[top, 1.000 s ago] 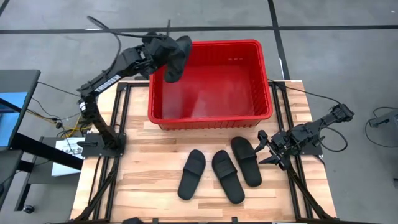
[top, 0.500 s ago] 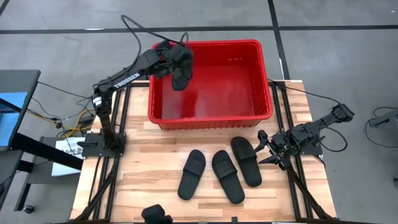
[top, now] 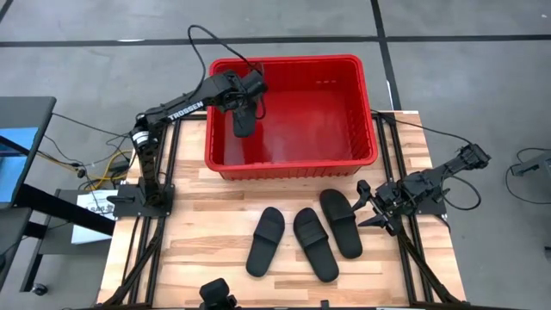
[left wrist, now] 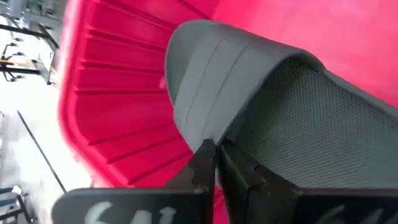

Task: Pick and place slides into bin
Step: Put the black slipper into the red bin

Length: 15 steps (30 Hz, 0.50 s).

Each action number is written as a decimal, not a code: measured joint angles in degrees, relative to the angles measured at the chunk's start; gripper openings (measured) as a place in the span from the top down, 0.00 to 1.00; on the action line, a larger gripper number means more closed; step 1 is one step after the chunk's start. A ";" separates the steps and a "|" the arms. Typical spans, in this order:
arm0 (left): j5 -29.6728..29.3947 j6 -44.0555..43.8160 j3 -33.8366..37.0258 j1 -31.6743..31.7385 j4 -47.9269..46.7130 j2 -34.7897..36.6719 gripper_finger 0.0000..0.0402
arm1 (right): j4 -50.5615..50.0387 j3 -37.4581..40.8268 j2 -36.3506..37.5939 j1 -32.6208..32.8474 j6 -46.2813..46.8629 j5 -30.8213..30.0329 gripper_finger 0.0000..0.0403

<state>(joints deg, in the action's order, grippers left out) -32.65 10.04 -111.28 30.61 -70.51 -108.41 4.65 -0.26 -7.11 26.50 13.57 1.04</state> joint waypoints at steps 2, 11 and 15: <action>1.15 -0.24 1.76 0.02 0.89 -0.06 1.00 | -0.01 0.00 0.01 0.00 0.01 -0.01 0.42; 1.36 -0.33 10.26 0.49 5.52 -0.01 1.00 | 0.01 -0.01 0.02 0.00 0.02 0.00 0.42; 1.62 -0.60 13.71 0.90 7.66 -0.01 1.00 | -0.04 0.00 0.01 0.00 0.00 0.00 0.42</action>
<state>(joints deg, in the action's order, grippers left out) -31.03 9.44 -97.57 31.51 -62.85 -108.42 4.62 -0.27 -7.10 26.50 13.56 1.04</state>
